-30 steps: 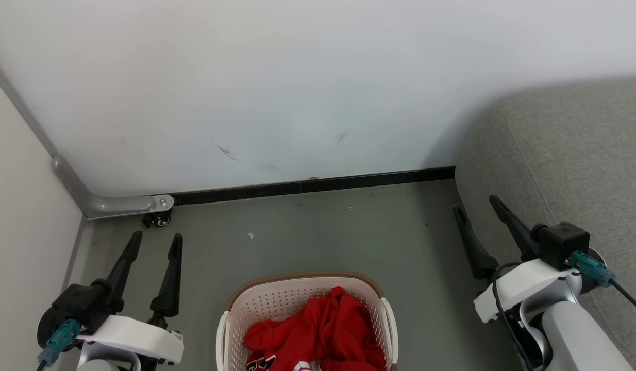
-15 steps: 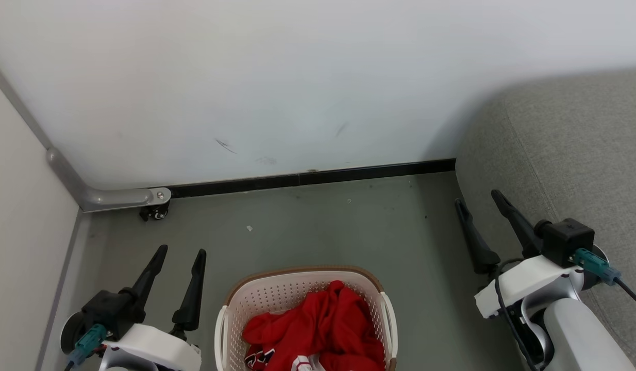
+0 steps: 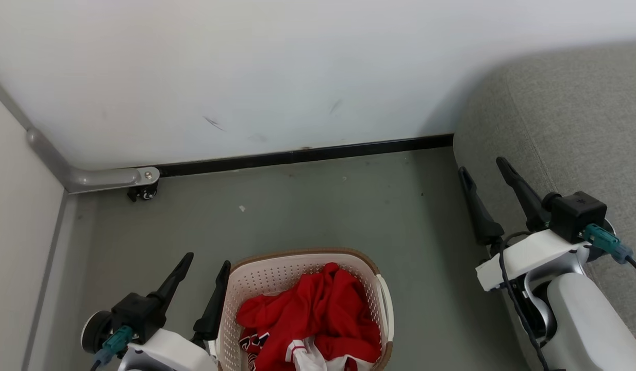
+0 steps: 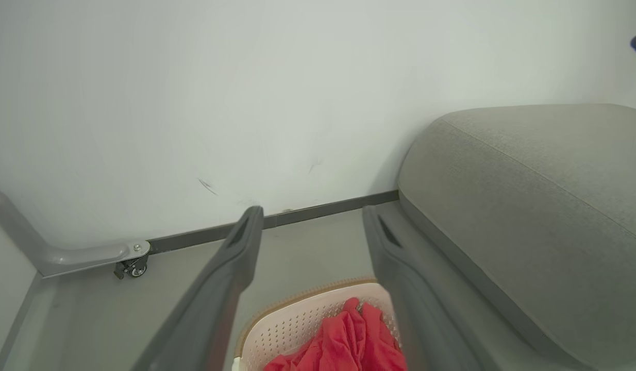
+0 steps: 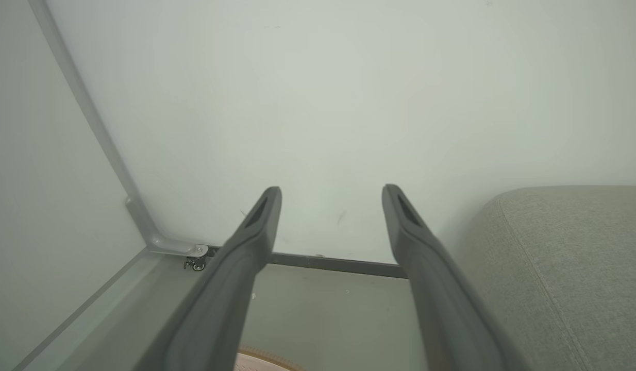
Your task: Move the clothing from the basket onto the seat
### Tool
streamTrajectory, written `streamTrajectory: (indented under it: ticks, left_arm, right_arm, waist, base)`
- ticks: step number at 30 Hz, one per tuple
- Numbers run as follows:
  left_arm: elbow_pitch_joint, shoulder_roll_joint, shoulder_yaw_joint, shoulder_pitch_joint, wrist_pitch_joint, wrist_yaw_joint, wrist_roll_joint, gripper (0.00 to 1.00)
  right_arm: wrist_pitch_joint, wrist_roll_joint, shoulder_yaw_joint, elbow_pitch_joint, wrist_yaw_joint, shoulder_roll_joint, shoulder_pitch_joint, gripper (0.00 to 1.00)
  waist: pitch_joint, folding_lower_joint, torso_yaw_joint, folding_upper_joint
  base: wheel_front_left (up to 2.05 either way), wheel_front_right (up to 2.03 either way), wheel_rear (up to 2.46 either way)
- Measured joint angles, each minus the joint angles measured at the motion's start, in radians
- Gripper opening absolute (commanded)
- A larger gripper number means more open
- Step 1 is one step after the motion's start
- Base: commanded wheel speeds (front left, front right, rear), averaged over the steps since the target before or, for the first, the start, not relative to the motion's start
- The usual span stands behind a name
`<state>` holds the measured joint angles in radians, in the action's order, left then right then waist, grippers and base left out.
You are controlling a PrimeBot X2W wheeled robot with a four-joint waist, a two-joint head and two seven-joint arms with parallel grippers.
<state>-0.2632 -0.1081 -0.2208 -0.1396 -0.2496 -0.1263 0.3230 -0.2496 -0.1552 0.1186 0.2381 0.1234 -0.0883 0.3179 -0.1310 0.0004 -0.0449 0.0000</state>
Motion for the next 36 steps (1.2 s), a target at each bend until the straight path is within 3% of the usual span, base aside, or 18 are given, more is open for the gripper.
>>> streamTrajectory:
  ticks: [21,36]
  left_arm:
    - [-0.096,-0.024,-0.121,-0.09,0.0,0.0,-0.014,1.0]
    - [-0.203,-0.042,-0.226,-0.24,0.0,-0.001,-0.037,1.0]
  right_arm:
    - [-0.001,0.015,0.027,-0.053,0.0,-0.001,0.085,1.0]
    - [-0.002,0.026,0.032,-0.105,0.0,0.003,0.183,1.0]
  waist:
    - [-0.157,-0.0001,-0.032,0.0]
    - [-0.306,-0.0001,-0.042,0.0]
  base:
    - [0.0,0.0,0.0]
    - [0.0,0.0,0.0]
